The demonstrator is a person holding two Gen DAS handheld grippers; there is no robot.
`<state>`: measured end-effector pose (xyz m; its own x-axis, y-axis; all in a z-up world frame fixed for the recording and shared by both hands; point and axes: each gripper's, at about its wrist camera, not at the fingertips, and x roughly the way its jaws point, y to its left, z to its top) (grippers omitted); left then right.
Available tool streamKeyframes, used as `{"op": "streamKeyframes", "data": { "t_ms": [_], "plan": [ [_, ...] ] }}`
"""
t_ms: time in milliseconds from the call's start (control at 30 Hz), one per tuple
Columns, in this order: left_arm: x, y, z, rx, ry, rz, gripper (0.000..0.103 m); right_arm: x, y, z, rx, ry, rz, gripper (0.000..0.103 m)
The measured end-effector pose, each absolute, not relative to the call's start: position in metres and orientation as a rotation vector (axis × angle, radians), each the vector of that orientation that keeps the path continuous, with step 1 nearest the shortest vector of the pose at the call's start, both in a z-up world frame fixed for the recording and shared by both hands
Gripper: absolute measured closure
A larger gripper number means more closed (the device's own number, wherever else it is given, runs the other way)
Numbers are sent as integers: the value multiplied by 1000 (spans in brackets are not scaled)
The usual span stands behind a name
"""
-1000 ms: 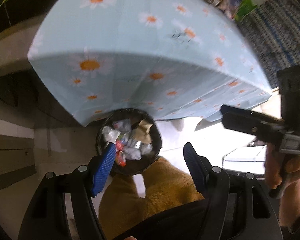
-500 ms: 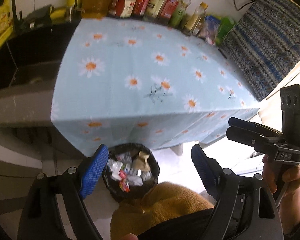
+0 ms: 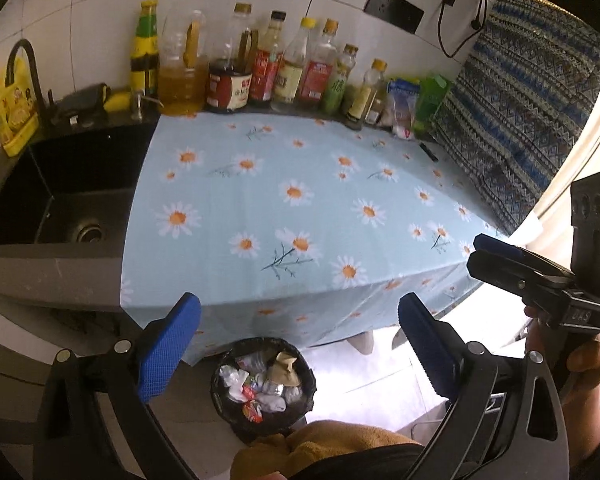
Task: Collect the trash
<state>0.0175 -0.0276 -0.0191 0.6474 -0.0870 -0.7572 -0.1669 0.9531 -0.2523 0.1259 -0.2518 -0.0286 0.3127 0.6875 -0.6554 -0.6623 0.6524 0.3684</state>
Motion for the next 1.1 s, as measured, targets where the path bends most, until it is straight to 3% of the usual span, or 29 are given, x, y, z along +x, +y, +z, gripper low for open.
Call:
{"op": "streamKeyframes", "data": {
  "t_ms": [367, 1100],
  "plan": [
    [23, -51, 9, -281, 797, 112, 7, 140, -285, 3, 23, 802, 892, 5],
    [22, -67, 18, -288, 767, 160, 7, 142, -291, 1, -27, 796, 945, 5]
  ]
}}
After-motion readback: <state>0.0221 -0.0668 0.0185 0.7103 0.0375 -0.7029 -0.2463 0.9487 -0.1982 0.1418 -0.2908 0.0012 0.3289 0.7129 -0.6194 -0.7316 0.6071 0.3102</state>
